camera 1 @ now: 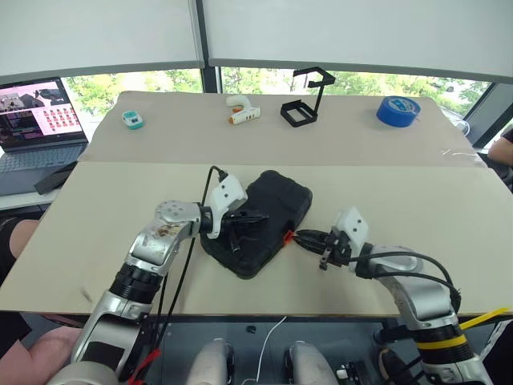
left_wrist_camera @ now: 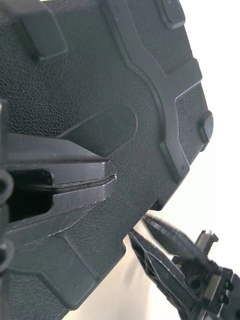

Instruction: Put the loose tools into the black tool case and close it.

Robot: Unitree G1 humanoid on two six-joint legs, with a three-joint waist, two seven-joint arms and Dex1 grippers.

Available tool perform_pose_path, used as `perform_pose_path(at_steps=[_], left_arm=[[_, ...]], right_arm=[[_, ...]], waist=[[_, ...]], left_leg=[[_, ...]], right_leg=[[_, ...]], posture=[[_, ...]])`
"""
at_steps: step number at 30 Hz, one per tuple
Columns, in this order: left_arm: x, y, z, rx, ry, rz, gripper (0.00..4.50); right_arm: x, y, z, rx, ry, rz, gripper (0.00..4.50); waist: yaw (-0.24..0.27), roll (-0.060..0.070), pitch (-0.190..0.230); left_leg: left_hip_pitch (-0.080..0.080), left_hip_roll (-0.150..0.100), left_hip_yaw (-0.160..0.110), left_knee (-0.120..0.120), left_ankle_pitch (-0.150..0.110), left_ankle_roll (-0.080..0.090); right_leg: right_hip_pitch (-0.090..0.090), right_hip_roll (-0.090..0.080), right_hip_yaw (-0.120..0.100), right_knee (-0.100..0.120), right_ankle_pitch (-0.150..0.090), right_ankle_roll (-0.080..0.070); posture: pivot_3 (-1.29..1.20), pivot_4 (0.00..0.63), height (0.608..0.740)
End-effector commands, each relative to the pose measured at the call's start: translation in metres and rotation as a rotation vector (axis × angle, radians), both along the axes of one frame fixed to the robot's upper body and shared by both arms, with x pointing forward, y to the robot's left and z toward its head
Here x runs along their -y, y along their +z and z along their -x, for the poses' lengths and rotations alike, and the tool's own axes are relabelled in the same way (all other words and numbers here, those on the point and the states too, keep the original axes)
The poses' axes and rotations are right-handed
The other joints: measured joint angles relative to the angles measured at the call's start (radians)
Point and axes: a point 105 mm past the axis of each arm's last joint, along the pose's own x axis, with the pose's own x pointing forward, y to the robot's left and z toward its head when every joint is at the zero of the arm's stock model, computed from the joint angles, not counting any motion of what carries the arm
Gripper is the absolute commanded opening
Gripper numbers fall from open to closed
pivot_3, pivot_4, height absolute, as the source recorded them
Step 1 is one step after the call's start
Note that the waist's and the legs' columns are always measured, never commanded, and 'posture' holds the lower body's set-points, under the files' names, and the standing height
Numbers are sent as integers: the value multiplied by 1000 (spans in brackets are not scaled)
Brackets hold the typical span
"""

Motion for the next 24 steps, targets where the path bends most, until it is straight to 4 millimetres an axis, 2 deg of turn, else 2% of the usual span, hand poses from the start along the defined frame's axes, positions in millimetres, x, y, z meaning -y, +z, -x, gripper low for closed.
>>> perform_pose_path(at_steps=[1, 3, 12, 21, 24], left_arm=[[0, -50, 16, -188, -7, -96, 0], [0, -50, 17, -189, -8, -95, 0], [-2, -51, 18, -193, -5, -95, 0], [-1, -51, 17, -194, -6, -95, 0], [-1, -51, 17, -194, -6, -95, 0]], right_arm=[[-4, -4, 1, -16, -6, 30, 2530], [-5, -7, 1, -27, -5, 39, 3176], [-18, -7, -1, -28, 26, 0, 3176], [-29, 0, -4, 10, 42, -71, 3176], [-28, 2, -6, 31, 30, -80, 2457]], waist=[[0, 1, -1], [0, 1, -1], [0, 1, -3], [-2, 1, -4], [-3, 1, -4]], left_leg=[[0, 0, 0, 0, 0, 0], [0, 0, 0, 0, 0, 0], [-1, -1, 0, -3, -1, 1], [-1, 0, 0, -3, -1, 1], [0, 0, 0, -3, -1, 1]], right_leg=[[0, 0, 0, 0, 0, 0], [0, 0, 0, 0, 0, 0], [1, 0, 0, -6, 0, 0], [1, 0, 0, -6, 0, 0], [1, 0, 0, -6, 0, 0]], posture=[[0, 150, 740], [0, 150, 740], [0, 150, 740], [0, 150, 740], [0, 150, 740]])
